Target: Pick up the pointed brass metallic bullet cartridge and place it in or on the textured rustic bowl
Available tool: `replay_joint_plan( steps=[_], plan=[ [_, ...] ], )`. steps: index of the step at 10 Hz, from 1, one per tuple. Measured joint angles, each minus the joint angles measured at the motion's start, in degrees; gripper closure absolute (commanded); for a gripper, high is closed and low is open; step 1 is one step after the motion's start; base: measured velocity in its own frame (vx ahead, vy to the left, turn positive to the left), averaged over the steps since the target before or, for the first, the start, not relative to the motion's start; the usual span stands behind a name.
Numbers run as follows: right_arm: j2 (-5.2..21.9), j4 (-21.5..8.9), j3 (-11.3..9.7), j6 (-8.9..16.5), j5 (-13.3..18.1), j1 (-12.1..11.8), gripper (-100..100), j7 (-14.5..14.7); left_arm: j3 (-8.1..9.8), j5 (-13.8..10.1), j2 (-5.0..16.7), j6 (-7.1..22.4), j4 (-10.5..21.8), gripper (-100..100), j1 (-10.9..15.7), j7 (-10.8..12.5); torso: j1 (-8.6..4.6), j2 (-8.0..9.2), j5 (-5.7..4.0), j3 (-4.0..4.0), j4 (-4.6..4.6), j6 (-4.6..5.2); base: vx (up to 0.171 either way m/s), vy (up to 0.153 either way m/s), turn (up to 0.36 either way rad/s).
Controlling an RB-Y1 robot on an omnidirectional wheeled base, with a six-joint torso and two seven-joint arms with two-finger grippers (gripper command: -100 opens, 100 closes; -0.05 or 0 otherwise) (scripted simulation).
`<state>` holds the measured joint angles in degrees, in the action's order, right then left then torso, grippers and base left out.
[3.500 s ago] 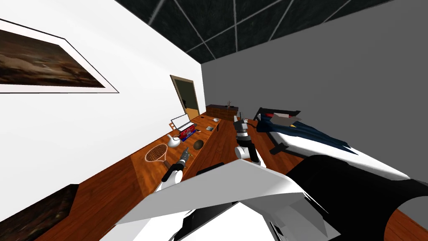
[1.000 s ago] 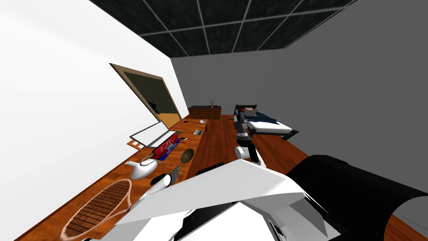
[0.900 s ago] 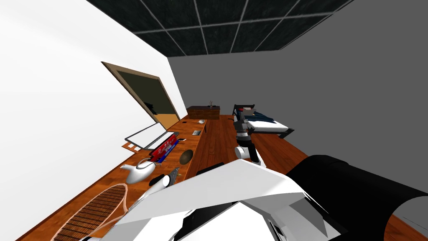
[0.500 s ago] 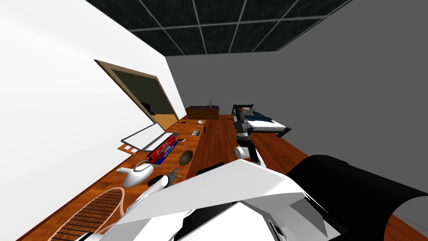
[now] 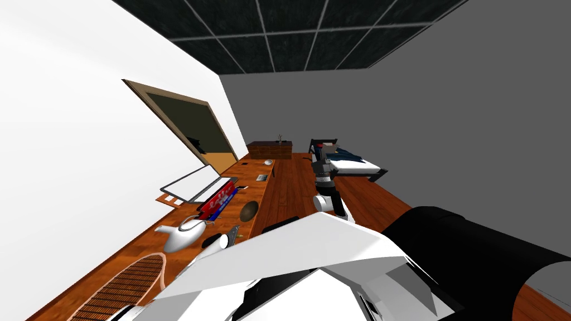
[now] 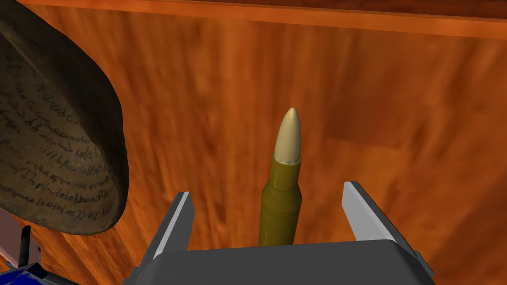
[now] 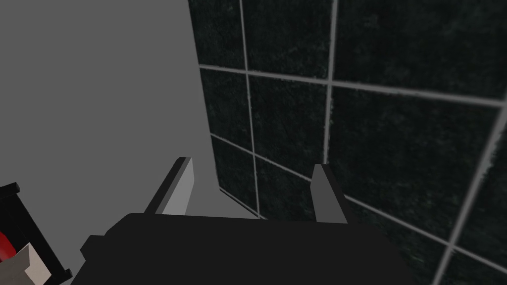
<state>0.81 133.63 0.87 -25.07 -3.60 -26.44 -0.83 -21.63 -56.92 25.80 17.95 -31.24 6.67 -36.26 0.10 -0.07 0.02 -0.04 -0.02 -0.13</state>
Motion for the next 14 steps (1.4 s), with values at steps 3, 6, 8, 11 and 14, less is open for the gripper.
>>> replay_joint_plan(
  steps=[3,6,8,11,14],
  plan=[
    [0.0,0.0,0.0,0.0,0.0,0.0,0,0.0,1.04,4.32,-2.39,-1.59,0.7,-100,-0.58,2.71,0.08,-0.01,0.01,-0.01,-0.01,-0.01,0.017,0.055,-0.022],
    [-0.01,0.0,0.0,0.0,0.0,0.0,0,0.0,1.07,4.44,-2.43,-1.67,0.74,100,-0.64,2.84,-0.16,0.03,-0.03,0.03,0.03,0.02,0.0,0.002,0.0],
    [-0.01,0.0,0.0,0.0,0.0,0.0,0,0.0,1.08,4.44,-2.44,-1.71,0.69,100,-0.59,2.83,-0.17,0.04,-0.04,0.01,-0.01,-0.01,0.0,0.0,0.0],
    [-0.01,0.0,-0.01,0.0,0.0,0.0,0,0.0,0.48,1.15,-1.88,-1.75,1.76,100,0.12,0.61,-0.33,0.07,-0.07,0.03,0.0,-0.03,-0.009,-0.04,0.025],
    [-0.01,0.0,-0.01,0.0,0.0,0.0,0,0.0,-0.03,0.61,-0.07,-0.37,-0.42,100,-0.44,0.64,-0.39,0.13,-0.11,0.07,0.02,-0.03,-0.018,-0.055,0.028]
  ],
)
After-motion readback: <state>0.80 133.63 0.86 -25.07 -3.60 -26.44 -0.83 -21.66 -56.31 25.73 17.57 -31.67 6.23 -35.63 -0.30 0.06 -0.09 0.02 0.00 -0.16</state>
